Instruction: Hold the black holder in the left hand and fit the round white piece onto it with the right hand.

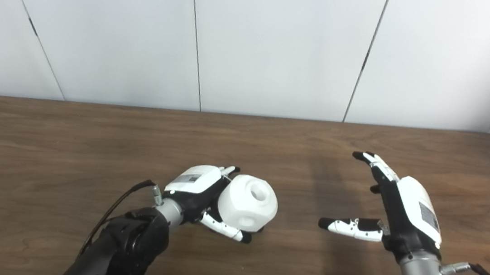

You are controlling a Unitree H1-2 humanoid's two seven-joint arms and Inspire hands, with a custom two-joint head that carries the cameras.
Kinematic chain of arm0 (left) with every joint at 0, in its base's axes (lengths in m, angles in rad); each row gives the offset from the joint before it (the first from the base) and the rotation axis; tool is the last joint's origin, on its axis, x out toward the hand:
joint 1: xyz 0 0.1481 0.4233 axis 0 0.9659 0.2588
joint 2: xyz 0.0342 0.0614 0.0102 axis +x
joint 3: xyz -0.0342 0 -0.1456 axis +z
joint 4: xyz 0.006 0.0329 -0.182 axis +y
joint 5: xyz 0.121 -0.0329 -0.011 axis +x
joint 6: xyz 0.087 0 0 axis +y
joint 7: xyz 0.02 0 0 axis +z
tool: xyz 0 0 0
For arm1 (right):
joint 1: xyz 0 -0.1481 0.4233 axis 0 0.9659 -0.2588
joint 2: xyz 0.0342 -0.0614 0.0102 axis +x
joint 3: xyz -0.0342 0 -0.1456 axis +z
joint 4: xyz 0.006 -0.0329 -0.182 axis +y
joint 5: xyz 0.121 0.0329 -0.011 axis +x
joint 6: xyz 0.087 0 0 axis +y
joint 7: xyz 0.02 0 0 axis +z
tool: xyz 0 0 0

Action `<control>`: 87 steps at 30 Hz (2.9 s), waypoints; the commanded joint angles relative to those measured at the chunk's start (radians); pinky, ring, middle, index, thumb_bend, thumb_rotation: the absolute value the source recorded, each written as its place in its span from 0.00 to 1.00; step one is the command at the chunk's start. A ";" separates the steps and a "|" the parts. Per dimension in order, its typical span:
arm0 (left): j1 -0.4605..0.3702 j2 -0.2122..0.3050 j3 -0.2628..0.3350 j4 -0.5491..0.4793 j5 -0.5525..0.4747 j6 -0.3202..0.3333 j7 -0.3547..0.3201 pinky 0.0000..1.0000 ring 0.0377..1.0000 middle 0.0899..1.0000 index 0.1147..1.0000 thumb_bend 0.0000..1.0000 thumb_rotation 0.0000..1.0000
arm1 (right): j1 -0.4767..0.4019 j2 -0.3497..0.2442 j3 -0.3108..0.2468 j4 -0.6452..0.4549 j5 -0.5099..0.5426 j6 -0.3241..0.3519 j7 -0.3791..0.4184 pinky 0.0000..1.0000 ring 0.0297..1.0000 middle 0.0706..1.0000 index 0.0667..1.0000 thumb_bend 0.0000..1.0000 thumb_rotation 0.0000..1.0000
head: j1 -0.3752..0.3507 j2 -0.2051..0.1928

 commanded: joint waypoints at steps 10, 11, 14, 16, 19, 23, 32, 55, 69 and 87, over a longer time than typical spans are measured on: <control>0.055 0.050 0.034 0.004 0.166 0.060 -0.281 0.98 1.00 1.00 1.00 1.00 0.45 | -0.018 -0.012 0.001 -0.012 -0.006 -0.018 -0.032 0.70 0.91 0.91 0.85 0.90 0.27 | 0.003 -0.001; 0.056 0.049 0.042 -0.002 0.184 0.060 -0.306 0.99 1.00 1.00 1.00 1.00 0.45 | -0.018 -0.011 0.001 -0.012 -0.006 -0.018 -0.032 0.70 0.91 0.92 0.85 0.90 0.27 | 0.003 -0.002; 0.059 0.048 0.059 -0.016 0.228 0.060 -0.364 1.00 1.00 1.00 1.00 1.00 0.46 | -0.017 -0.011 0.001 -0.011 -0.004 -0.020 -0.034 0.70 0.91 0.92 0.85 0.90 0.26 | 0.004 -0.001; 0.060 0.047 0.071 -0.022 0.244 0.060 -0.390 1.00 1.00 1.00 1.00 1.00 0.47 | -0.017 -0.012 0.001 -0.010 -0.004 -0.021 -0.035 0.70 0.91 0.92 0.85 0.90 0.26 | 0.004 -0.002; 0.061 0.052 0.078 -0.027 0.259 0.060 -0.411 1.00 1.00 1.00 1.00 1.00 0.48 | -0.017 -0.012 0.001 -0.009 -0.003 -0.022 -0.035 0.70 0.91 0.92 0.86 0.90 0.27 | 0.004 -0.002; 0.061 0.056 0.082 -0.026 0.270 0.059 -0.424 1.00 1.00 1.00 1.00 1.00 0.49 | -0.017 -0.011 0.002 -0.011 -0.004 -0.017 -0.034 0.70 0.91 0.92 0.86 0.90 0.27 | 0.003 -0.003; 0.060 0.061 0.100 -0.034 0.292 0.059 -0.462 1.00 1.00 1.00 1.00 1.00 0.51 | -0.017 -0.010 0.003 -0.011 -0.006 -0.019 -0.038 0.69 0.91 0.91 0.85 0.91 0.26 | 0.002 -0.003; 0.097 0.060 0.240 -0.224 0.349 0.058 -0.693 1.00 1.00 1.00 1.00 1.00 0.40 | -0.018 -0.008 0.005 -0.004 -0.003 -0.019 -0.041 0.70 0.91 0.91 0.86 0.91 0.26 | 0.000 -0.005; 0.253 0.062 0.477 -0.372 -0.029 0.053 -0.332 0.95 1.00 1.00 1.00 0.97 0.25 | -0.009 -0.012 0.008 0.039 0.009 -0.042 -0.072 0.67 0.89 0.90 0.85 0.90 0.25 | -0.009 -0.013; 0.402 -0.088 0.673 -0.150 -0.836 -0.366 0.285 0.90 0.99 0.99 0.99 0.72 0.54 | 0.056 -0.001 -0.017 0.147 0.135 -0.135 -0.193 0.70 0.87 0.86 0.84 0.84 0.35 | -0.018 -0.020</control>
